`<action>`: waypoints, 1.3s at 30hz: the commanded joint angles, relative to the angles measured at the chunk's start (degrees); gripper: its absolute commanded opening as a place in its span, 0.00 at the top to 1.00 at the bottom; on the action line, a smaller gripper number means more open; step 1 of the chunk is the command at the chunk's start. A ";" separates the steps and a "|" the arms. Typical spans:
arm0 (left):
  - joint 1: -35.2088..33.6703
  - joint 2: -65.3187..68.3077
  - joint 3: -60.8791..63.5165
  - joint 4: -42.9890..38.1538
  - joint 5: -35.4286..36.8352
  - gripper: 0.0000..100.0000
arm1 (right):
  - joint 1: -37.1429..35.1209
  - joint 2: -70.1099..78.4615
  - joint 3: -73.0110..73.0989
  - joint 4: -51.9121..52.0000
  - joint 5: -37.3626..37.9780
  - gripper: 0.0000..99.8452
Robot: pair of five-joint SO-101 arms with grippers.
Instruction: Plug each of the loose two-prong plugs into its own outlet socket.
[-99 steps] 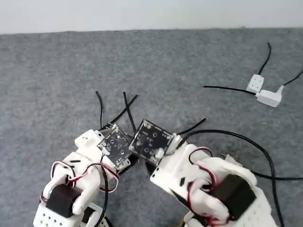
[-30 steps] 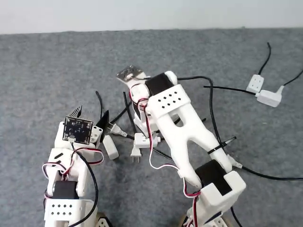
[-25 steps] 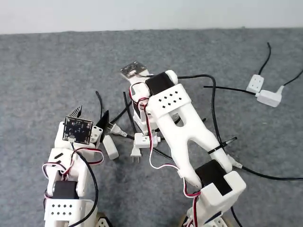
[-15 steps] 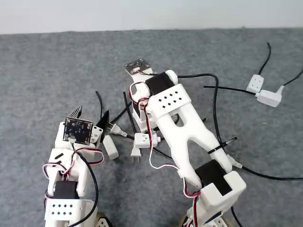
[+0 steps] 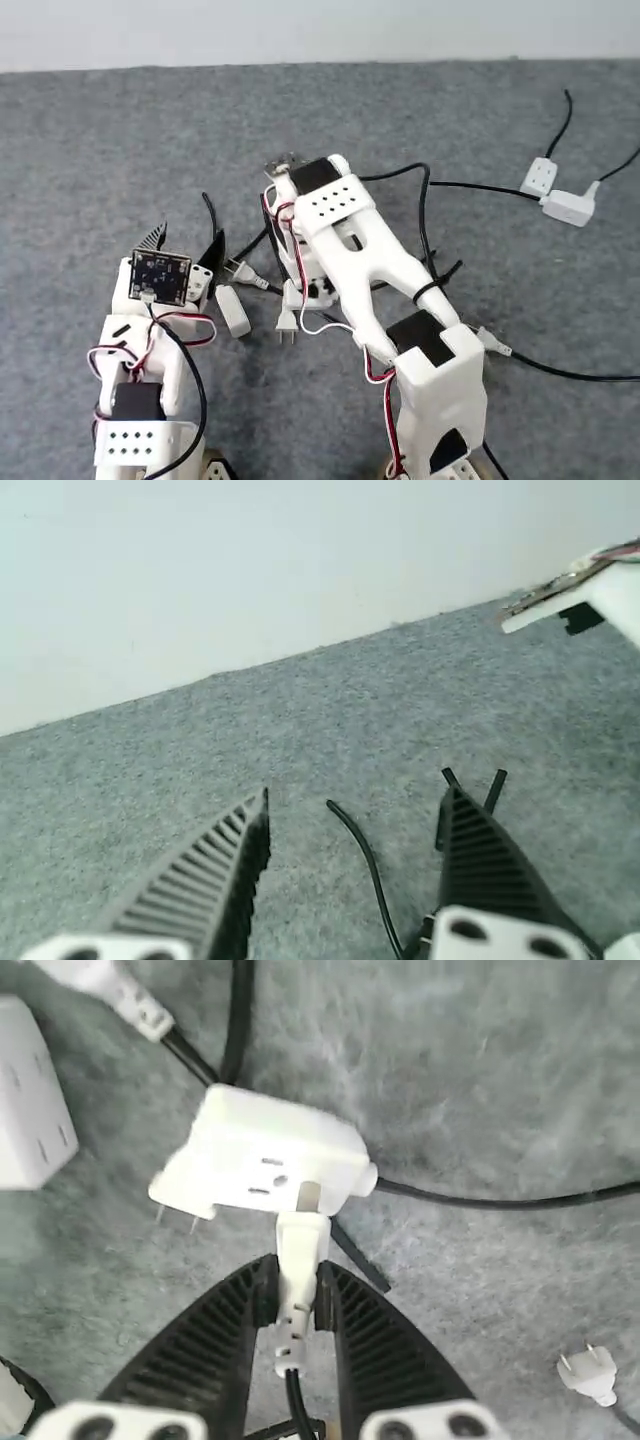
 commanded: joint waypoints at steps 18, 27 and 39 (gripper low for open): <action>-0.18 -0.09 -0.66 -1.67 0.62 0.74 | -2.15 -2.95 -5.10 0.48 -0.62 0.99; -0.18 -0.09 -0.66 -1.67 0.62 0.74 | -1.36 -2.68 -5.01 -0.04 -0.53 0.99; -0.18 -0.09 -0.66 -1.67 0.62 0.74 | -1.36 -2.42 -4.84 -1.19 -0.79 0.99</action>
